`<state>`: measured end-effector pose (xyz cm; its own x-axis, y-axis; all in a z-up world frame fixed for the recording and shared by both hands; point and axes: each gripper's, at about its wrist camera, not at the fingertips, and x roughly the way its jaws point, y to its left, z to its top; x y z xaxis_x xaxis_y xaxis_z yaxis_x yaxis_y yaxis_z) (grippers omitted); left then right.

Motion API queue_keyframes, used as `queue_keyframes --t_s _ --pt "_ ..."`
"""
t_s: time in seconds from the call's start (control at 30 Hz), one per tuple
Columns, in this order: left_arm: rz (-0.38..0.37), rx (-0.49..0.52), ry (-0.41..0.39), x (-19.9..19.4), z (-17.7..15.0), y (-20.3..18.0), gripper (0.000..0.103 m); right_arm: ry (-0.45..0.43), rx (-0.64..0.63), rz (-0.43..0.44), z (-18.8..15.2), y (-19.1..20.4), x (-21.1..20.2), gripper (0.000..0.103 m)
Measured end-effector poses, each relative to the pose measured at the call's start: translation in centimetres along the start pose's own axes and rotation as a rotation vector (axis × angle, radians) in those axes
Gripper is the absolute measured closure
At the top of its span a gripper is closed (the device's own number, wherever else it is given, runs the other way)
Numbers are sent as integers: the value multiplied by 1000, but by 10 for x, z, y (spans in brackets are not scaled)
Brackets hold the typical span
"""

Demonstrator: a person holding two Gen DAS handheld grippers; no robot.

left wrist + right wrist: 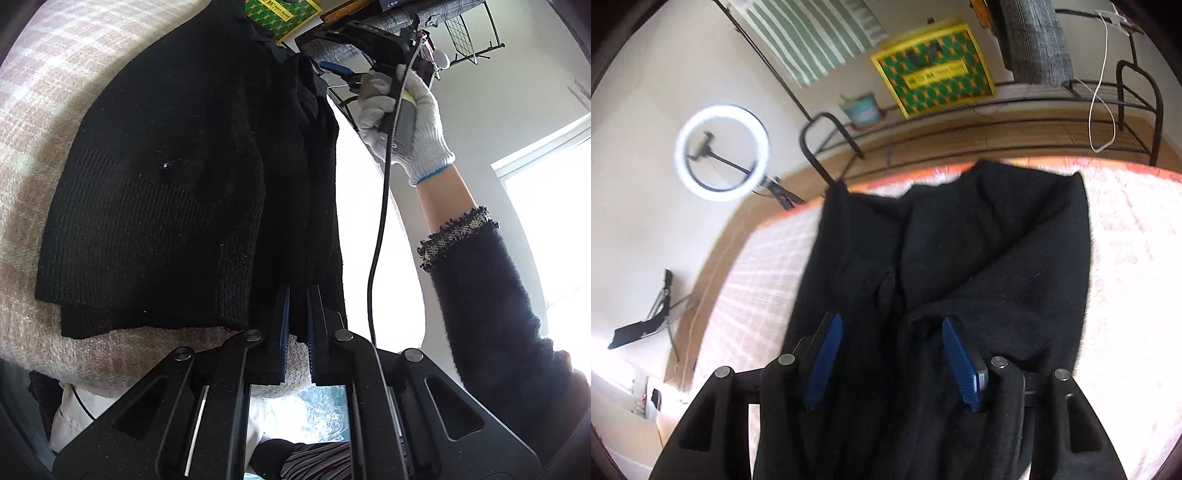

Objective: Fold large clothes
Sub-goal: 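Grasp and fold the sweater again with the right gripper while the left gripper holds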

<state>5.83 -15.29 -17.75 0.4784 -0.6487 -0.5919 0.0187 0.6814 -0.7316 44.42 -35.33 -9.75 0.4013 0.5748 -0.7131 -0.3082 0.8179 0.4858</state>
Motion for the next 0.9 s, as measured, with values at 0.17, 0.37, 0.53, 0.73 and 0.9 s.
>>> queue_keyframes --t_s 0.17,0.37,0.53,0.73,0.9 --pt "8 13 4 7 -1 -6 97 -1 -64 -127 -8 -15 -22 52" --pt "19 14 6 6 11 -7 97 66 -116 -237 -17 -24 3 52" --pt "20 23 9 7 11 -12 97 83 -250 -398 -22 -12 22 62" --pt "17 24 8 1 16 -16 97 65 -172 -348 -19 -22 25 103" --pt "8 19 9 0 15 -11 97 -50 -32 -191 -6 -33 -8 103"
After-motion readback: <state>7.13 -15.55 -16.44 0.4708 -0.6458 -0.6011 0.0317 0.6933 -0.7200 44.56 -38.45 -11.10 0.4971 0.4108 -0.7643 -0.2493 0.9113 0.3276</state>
